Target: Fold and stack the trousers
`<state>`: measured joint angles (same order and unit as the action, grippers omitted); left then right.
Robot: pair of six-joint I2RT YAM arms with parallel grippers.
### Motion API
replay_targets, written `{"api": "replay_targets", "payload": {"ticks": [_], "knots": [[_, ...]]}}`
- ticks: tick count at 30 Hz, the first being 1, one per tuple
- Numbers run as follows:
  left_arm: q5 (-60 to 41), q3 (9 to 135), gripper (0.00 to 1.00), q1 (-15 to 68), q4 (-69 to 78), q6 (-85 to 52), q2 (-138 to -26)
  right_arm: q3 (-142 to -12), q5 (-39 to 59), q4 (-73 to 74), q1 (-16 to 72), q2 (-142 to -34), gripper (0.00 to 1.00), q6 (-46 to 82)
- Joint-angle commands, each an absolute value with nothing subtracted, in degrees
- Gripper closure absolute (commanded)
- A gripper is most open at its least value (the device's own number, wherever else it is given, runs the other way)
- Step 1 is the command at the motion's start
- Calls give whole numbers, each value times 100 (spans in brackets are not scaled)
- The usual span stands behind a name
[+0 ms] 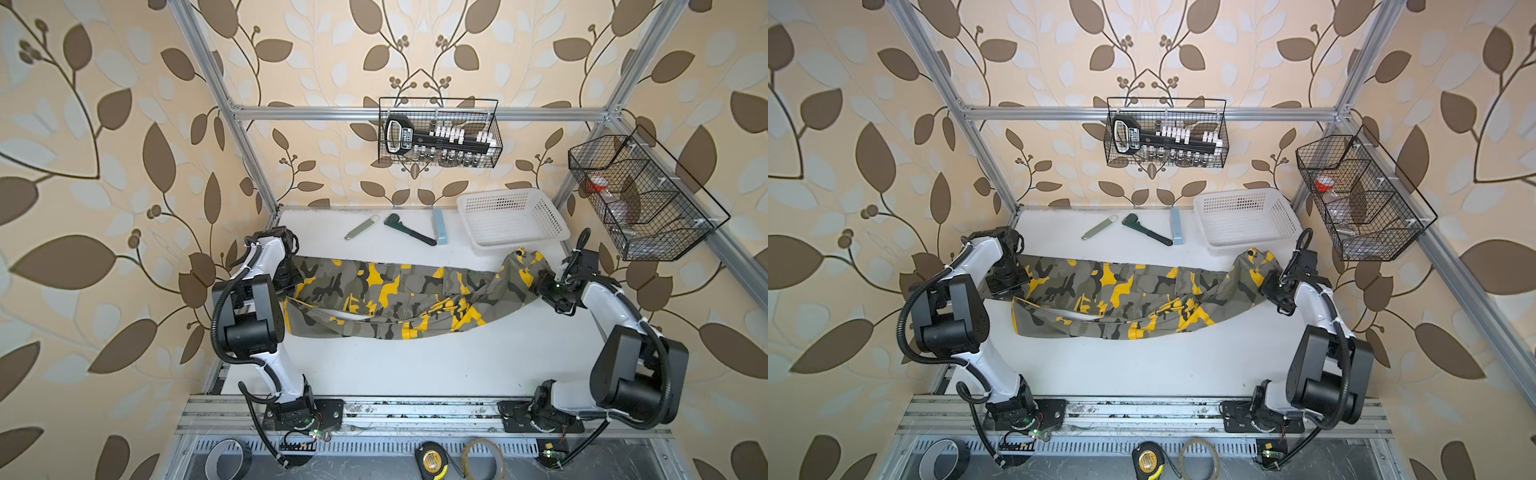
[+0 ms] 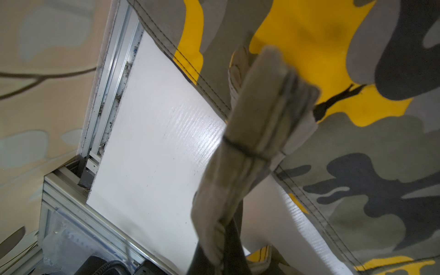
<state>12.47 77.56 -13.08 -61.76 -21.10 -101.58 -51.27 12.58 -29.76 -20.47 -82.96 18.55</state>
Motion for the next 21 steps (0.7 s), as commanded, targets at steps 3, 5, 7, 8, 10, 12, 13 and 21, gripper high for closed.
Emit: {"api": "replay_targets", "payload": {"ticks": [3,5,7,8,10,12,13,21], "knots": [[1240,7653,95,-1267,-6227,-2039,-9925,-5030,1915,-2061,-2104,-8666,37,1929],[1256,7626,96,-1267,-6214,-2021,-9897,-4967,2140,-1893,-2125,-8776,38,2052],[1247,7620,96,-1267,-6211,-2017,-9895,-4950,2214,-1859,-2102,-8841,43,2117],[1240,7622,96,-1267,-6218,-2013,-9896,-4943,2215,-1882,-2092,-8840,47,2119],[1248,7630,96,-1273,-6223,-2004,-9882,-4982,2159,-2070,-2083,-8763,63,2092],[1266,7648,96,-1269,-6231,-1994,-9857,-4951,2081,-2182,-2083,-8638,73,2083],[1266,7651,96,-1266,-6231,-1988,-9858,-4924,2038,-2218,-2083,-8601,77,2059],[1264,7694,96,-1265,-6267,-1940,-9843,-5002,1991,-2176,-2074,-8715,100,2106]]}}
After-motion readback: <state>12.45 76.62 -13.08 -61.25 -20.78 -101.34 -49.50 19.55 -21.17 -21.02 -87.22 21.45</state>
